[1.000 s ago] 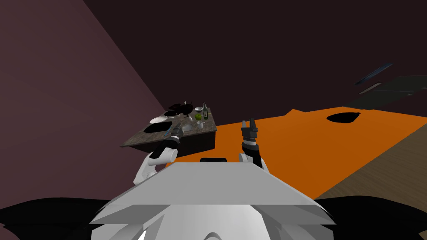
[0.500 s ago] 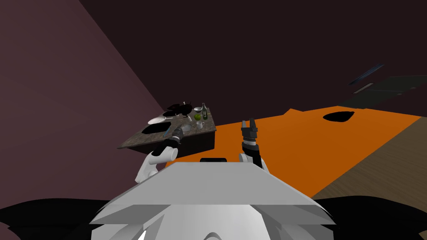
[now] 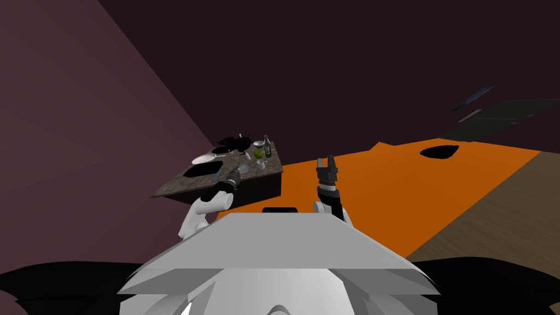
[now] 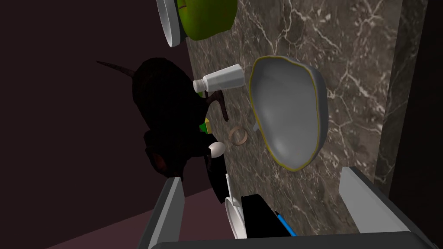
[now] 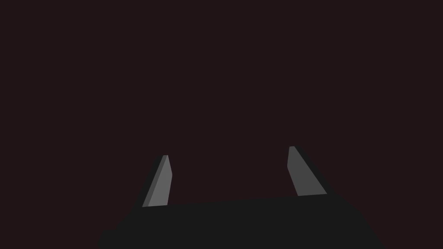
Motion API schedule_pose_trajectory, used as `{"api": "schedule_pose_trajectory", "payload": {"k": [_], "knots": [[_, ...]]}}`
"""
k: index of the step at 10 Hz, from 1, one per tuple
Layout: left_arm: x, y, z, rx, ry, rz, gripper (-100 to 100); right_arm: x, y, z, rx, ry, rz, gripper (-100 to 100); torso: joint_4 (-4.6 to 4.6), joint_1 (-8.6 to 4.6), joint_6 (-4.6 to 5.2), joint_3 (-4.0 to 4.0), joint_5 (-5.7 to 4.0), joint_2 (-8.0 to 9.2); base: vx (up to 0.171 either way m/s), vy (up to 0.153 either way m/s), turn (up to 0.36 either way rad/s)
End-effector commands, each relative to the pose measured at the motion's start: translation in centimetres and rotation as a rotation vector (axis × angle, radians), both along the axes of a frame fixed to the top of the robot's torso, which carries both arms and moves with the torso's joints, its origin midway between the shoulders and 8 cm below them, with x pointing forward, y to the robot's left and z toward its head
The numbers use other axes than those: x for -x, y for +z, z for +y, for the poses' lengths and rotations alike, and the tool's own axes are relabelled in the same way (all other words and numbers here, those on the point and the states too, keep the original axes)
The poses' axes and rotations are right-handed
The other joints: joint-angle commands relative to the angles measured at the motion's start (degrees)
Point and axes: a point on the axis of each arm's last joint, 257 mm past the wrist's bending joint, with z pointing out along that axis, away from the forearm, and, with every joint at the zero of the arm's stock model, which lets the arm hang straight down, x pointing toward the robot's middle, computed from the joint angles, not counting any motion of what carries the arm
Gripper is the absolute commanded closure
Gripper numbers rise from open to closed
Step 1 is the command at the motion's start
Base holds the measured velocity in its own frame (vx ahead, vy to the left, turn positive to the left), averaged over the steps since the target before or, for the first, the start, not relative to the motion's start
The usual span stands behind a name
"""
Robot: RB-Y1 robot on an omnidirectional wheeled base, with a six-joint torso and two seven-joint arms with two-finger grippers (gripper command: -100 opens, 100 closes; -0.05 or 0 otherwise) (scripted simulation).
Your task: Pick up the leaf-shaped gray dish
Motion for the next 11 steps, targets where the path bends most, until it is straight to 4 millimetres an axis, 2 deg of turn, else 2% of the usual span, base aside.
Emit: {"api": "schedule_pose_trajectory", "payload": {"k": [1,11], "knots": [[0.0,-0.7,0.2,0.014,0.012,0.034,-100,0.0,0.0,0.0,0.000,0.000,0.000,0,0.00,0.00,0.00,0.00,0.00,0.00,0.023,0.007,-0.030],[1.8,-5.1,0.6,0.081,0.062,0.243,-100,0.0,0.0,0.0,0.000,0.000,0.000,0,-0.01,0.01,-0.01,-0.01,0.00,-0.01,0.026,0.010,-0.011]]}}
